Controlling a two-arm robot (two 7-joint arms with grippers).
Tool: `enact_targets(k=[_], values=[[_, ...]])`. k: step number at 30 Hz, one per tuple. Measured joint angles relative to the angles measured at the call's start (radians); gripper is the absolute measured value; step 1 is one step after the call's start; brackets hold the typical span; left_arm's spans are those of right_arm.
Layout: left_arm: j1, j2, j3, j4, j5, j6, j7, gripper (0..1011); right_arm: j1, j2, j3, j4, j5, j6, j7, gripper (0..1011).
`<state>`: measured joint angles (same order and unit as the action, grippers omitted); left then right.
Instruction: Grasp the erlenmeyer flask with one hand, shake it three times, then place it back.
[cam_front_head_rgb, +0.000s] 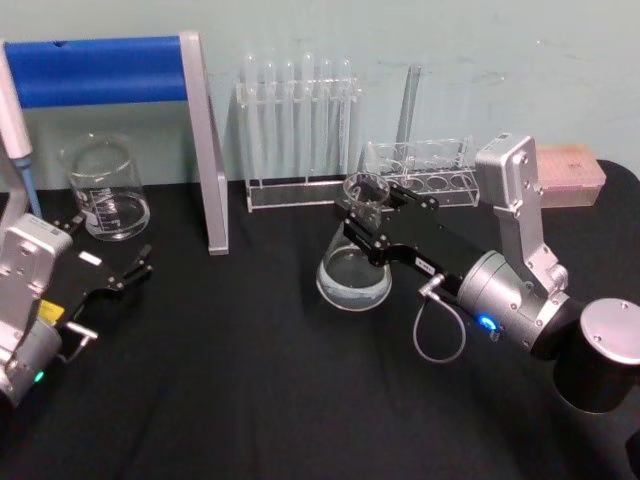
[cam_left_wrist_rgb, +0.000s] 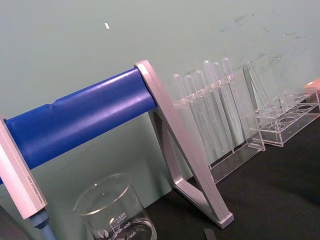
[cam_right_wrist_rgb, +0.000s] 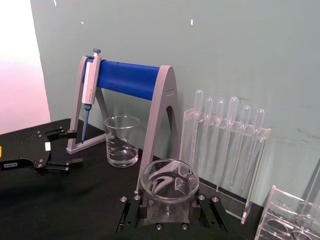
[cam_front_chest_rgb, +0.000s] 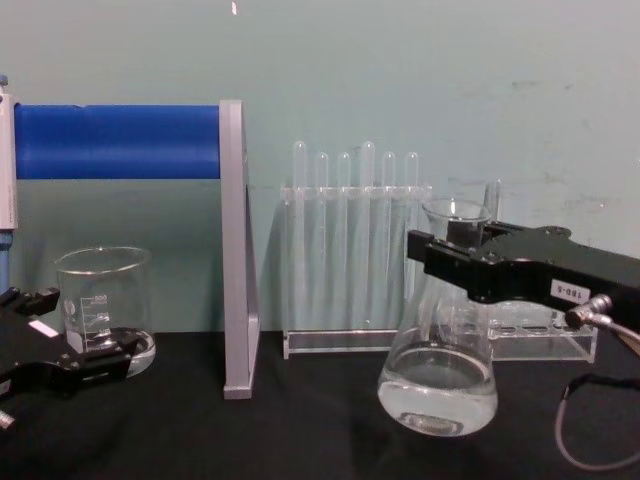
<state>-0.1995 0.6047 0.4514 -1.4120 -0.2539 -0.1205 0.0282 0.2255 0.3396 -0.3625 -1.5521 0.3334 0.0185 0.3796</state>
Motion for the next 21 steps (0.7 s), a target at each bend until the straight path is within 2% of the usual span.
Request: enact_targets(k=[21], values=[[0.000,0.000,0.000,0.000,0.000,0.000,0.000,1001,-0.002,0.000,0.001,0.000,0.002,-0.001,0.000,457]])
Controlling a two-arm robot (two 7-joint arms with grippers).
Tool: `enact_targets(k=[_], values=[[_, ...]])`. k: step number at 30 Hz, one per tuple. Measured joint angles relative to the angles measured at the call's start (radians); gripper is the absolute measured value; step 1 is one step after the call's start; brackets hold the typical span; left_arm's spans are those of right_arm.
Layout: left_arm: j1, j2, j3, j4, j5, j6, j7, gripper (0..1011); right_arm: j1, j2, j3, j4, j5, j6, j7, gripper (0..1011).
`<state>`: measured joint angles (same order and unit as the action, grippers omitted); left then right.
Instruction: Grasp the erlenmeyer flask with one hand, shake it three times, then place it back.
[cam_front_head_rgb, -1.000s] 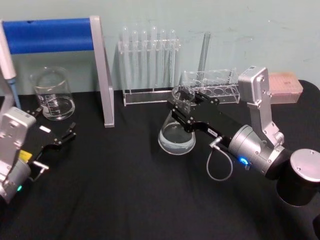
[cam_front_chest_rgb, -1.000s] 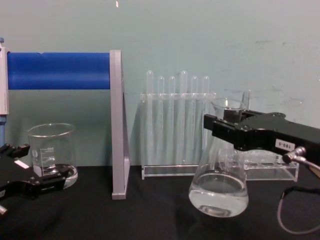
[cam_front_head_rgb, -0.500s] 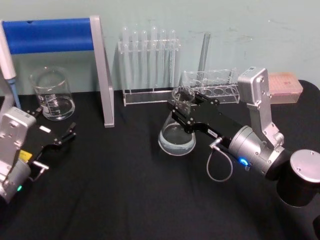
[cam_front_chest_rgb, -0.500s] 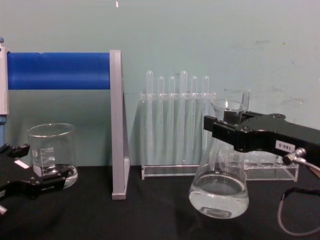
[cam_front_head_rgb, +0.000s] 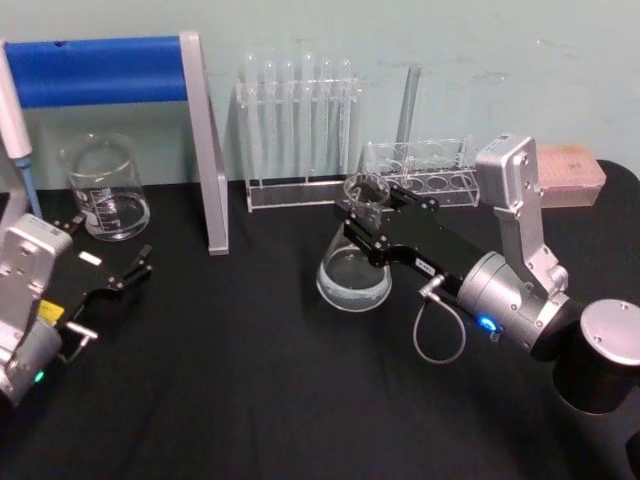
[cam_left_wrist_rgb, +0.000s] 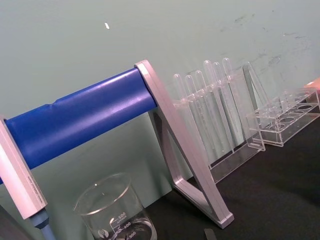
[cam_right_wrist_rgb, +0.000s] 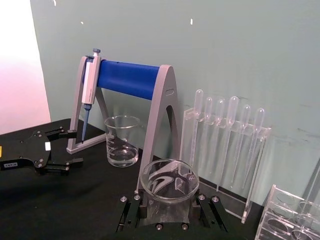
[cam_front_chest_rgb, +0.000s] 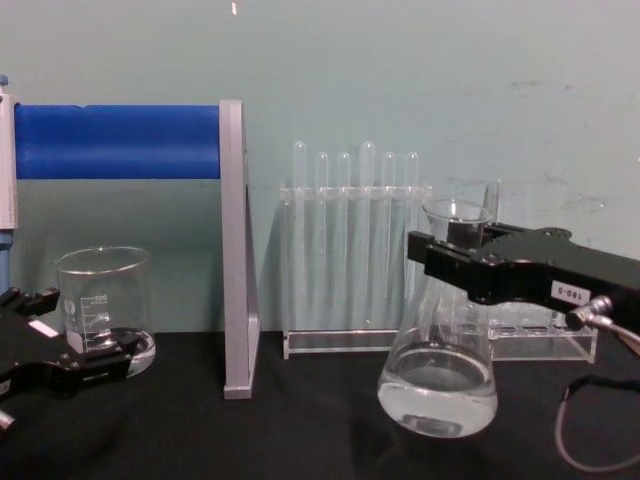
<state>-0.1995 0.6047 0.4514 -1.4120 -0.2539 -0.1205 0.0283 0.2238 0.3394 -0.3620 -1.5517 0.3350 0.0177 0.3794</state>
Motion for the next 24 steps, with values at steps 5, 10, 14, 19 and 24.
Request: enact_targets(k=[5,10,14,19,24], values=[[0.000,0.000,0.000,0.000,0.000,0.000,0.000,1001,0.000,0.000,-0.008,-0.003,0.000,0.000,0.005,457],[0.000,0.000,0.000,0.000,0.000,0.000,0.000,1001,-0.009,0.004,-0.026,-0.023,0.003,0.002,0.027,457],[0.000,0.000,0.000,0.000,0.000,0.000,0.000,1001,-0.021,0.012,-0.049,-0.049,0.011,0.003,0.051,457],[0.000,0.000,0.000,0.000,0.000,0.000,0.000,1001,-0.038,0.028,-0.085,-0.090,0.024,0.006,0.088,457],[0.000,0.000,0.000,0.000,0.000,0.000,0.000,1001,-0.050,0.045,-0.115,-0.119,0.037,0.006,0.117,457]])
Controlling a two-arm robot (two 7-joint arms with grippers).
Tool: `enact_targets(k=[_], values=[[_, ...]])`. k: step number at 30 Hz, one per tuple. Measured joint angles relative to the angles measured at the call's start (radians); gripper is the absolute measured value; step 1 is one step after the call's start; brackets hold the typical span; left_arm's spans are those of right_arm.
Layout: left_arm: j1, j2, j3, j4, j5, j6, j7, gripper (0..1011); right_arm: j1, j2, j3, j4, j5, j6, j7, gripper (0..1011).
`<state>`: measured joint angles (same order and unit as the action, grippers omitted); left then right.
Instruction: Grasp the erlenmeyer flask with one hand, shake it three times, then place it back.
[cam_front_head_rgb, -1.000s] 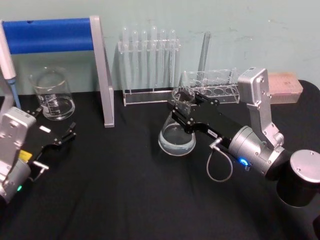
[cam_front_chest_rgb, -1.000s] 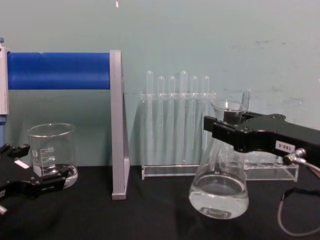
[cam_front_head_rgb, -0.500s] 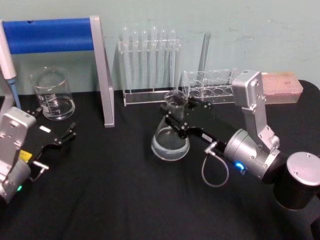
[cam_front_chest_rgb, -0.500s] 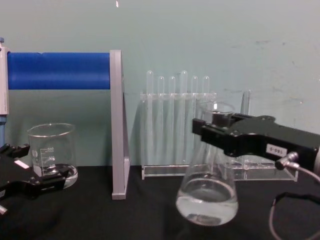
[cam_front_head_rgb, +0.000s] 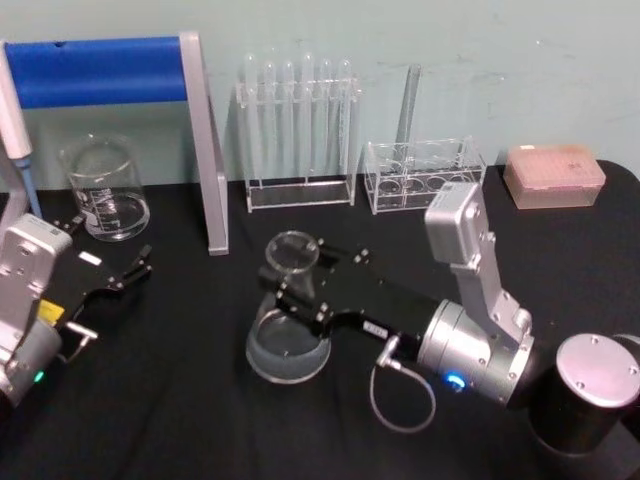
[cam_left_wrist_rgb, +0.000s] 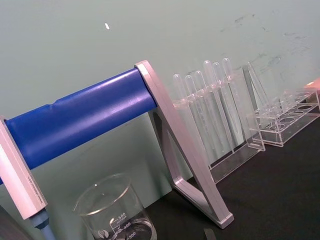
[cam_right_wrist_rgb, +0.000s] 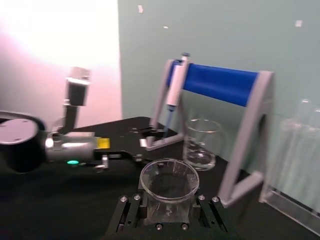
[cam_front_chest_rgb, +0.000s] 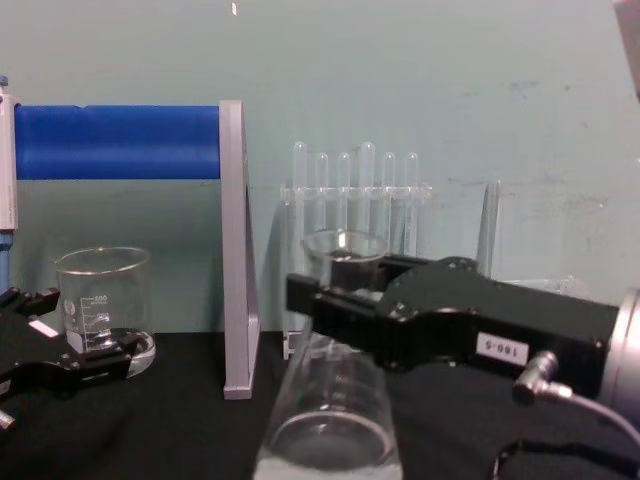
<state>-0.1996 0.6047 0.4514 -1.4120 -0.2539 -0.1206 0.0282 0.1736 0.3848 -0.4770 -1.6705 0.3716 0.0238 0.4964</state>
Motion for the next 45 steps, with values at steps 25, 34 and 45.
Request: enact_targets(k=[25,34,45], values=[[0.000,0.000,0.000,0.000,0.000,0.000,0.000,1001,0.030,0.013,0.002,0.027,0.012,-0.016,-0.058,457],[0.000,0.000,0.000,0.000,0.000,0.000,0.000,1001,0.062,-0.014,0.077,0.096,-0.014,-0.025,-0.135,457],[0.000,0.000,0.000,0.000,0.000,0.000,0.000,1001,0.084,-0.027,0.167,0.160,-0.049,-0.027,-0.198,457]])
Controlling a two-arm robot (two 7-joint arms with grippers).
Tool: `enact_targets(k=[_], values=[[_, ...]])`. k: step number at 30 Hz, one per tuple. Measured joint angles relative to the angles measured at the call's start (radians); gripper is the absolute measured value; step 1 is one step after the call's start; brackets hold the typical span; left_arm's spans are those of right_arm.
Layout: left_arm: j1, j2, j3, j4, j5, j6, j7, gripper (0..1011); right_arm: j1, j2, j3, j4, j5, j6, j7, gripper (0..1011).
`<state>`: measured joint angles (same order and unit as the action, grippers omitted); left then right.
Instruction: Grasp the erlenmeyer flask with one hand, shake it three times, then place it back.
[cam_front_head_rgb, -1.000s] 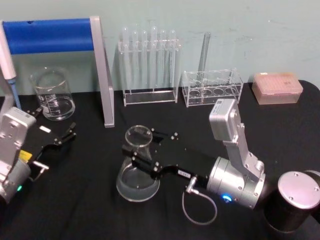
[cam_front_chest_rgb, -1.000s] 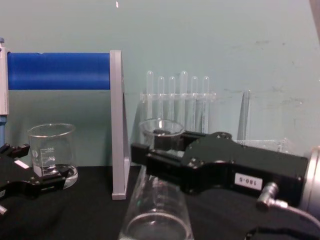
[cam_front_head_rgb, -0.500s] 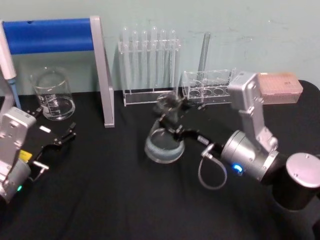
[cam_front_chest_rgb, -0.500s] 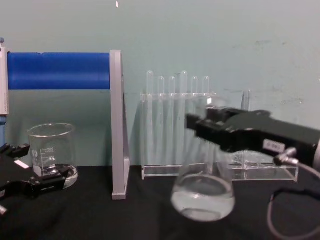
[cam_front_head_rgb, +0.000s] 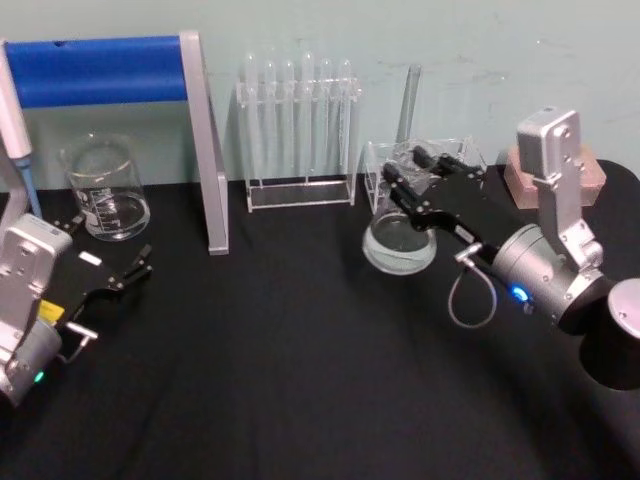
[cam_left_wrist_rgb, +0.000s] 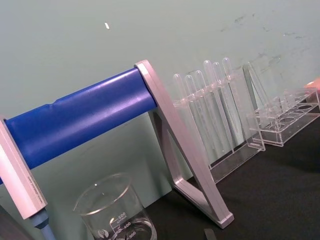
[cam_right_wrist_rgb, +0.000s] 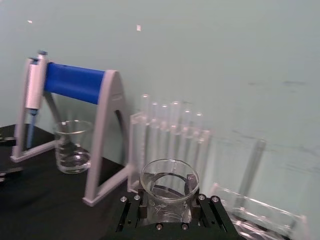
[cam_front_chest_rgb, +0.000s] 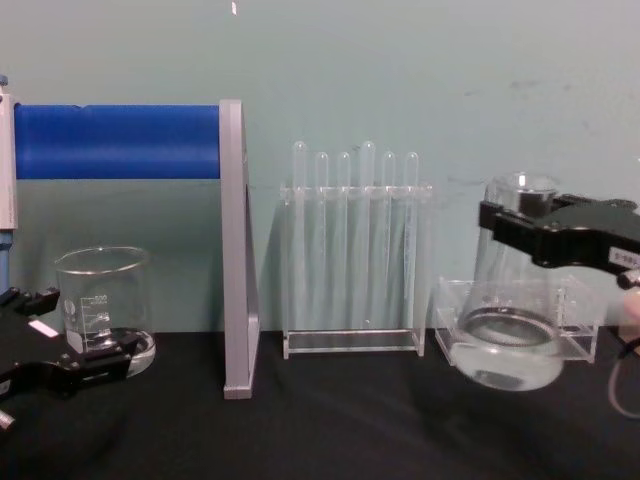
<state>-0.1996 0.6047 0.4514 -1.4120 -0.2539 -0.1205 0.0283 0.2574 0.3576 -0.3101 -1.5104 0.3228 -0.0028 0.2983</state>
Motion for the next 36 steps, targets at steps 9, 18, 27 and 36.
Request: enact_targets(k=[9,18,27,36], values=[[0.000,0.000,0.000,0.000,0.000,0.000,0.000,1001,0.003,-0.012,0.035,0.016,-0.021,0.004,-0.007,457],[0.000,0.000,0.000,0.000,0.000,0.000,0.000,1001,-0.018,-0.023,0.009,-0.019,-0.024,0.016,0.046,457],[0.000,0.000,0.000,0.000,0.000,0.000,0.000,1001,-0.048,-0.018,-0.048,-0.080,-0.002,0.023,0.111,457],[0.000,0.000,0.000,0.000,0.000,0.000,0.000,1001,-0.074,0.008,-0.116,-0.140,0.027,0.025,0.172,457]])
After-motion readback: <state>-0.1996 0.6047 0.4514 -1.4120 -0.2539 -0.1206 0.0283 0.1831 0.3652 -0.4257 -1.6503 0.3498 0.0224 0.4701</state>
